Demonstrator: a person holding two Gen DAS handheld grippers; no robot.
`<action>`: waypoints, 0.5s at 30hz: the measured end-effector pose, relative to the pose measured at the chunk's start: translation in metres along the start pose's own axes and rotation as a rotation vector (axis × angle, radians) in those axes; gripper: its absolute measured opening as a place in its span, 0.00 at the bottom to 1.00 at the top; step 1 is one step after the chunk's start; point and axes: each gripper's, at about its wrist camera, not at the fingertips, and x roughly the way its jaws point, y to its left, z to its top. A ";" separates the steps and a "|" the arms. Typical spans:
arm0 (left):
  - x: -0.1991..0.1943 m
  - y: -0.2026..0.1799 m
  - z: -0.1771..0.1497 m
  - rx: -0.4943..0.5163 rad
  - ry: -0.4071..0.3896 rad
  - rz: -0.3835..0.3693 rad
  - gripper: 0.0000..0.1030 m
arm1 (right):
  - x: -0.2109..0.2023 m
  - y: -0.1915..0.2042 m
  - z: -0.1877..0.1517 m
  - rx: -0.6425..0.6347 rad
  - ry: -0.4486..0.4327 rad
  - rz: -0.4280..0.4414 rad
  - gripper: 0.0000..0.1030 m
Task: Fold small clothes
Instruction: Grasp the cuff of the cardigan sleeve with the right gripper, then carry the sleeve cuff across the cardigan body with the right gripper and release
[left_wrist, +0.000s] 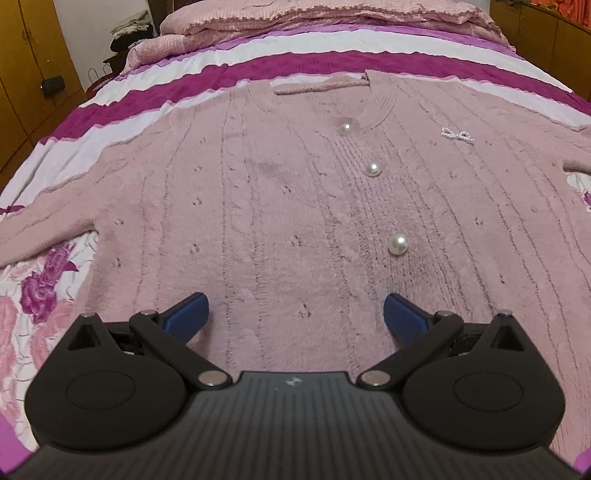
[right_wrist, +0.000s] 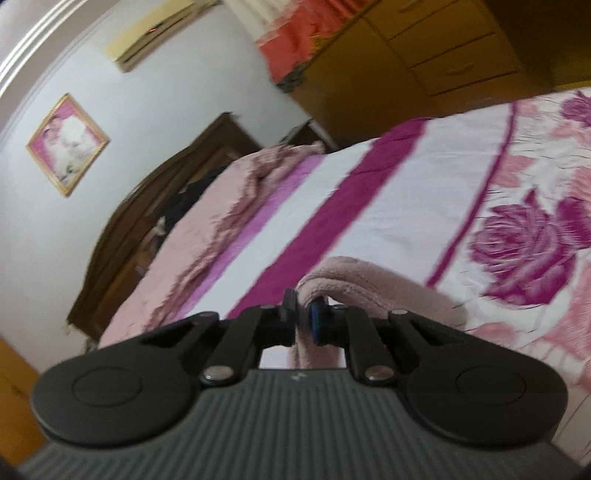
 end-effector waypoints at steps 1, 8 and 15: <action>-0.003 0.001 0.000 0.003 -0.001 0.001 1.00 | -0.003 0.010 -0.001 -0.008 0.006 0.018 0.10; -0.025 0.016 0.001 0.000 -0.013 0.005 1.00 | -0.018 0.070 -0.016 -0.056 0.045 0.125 0.10; -0.044 0.039 0.006 -0.039 -0.037 0.021 1.00 | -0.019 0.119 -0.035 -0.114 0.093 0.174 0.10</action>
